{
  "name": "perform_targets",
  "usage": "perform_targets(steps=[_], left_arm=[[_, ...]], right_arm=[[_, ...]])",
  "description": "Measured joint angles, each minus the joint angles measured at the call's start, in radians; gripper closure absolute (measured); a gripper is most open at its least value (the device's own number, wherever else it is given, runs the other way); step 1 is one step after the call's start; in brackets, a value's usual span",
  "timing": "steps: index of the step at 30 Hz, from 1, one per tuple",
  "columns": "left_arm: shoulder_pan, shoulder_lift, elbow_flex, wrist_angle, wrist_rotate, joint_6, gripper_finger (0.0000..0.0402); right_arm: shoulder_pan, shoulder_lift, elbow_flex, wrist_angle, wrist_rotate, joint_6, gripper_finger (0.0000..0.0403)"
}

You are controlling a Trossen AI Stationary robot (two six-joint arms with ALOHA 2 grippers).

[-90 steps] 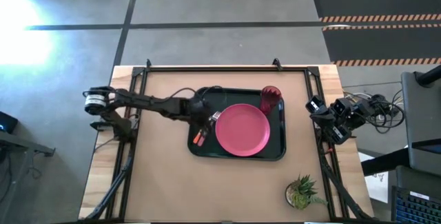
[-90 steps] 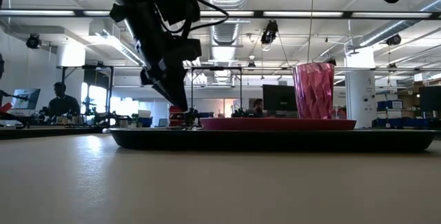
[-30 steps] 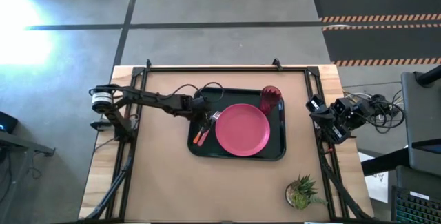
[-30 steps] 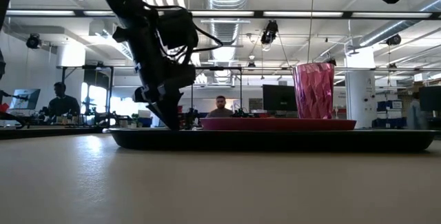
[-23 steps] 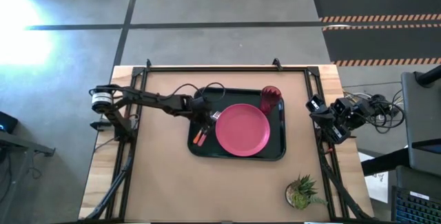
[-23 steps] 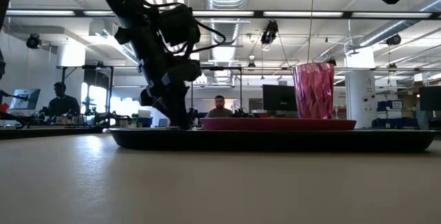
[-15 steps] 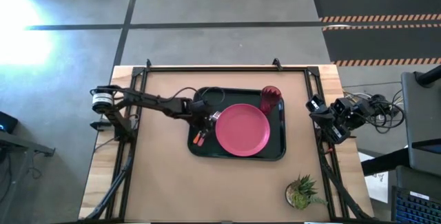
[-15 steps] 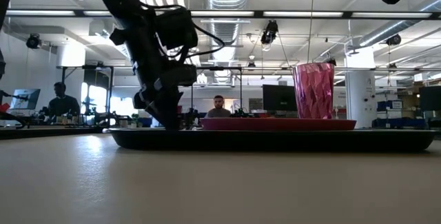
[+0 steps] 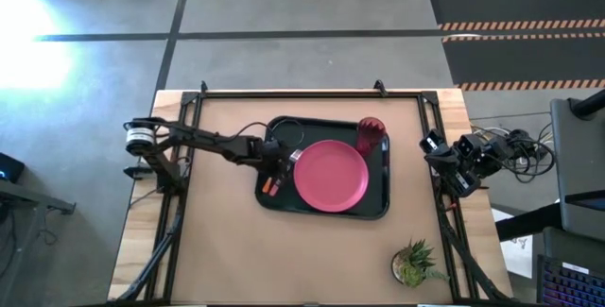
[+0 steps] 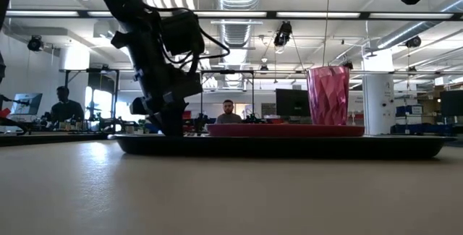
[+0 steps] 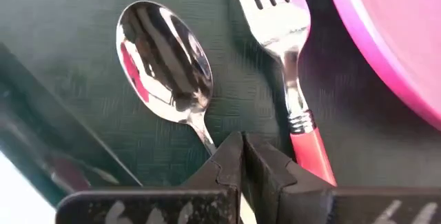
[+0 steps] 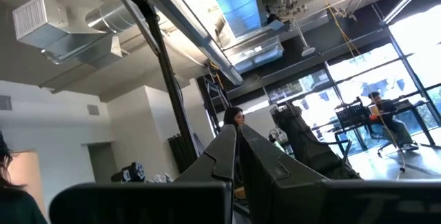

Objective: Pick and place plate/cup/fork/spoon on tray
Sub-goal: Adjust the orange spoon on the black serving tray

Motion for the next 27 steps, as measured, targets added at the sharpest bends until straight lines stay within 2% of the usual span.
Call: perform_targets(steps=[19, 27], left_arm=[[0.002, -0.006, 0.007, -0.028, -0.024, -0.025, 0.0401], [0.002, -0.031, 0.041, -0.095, -0.084, -0.018, 0.0401]], right_arm=[[0.0, 0.0, 0.0, -0.004, -0.001, 0.003, 0.0394], [0.0, 0.0, 0.0, -0.009, -0.001, 0.003, 0.0394]])
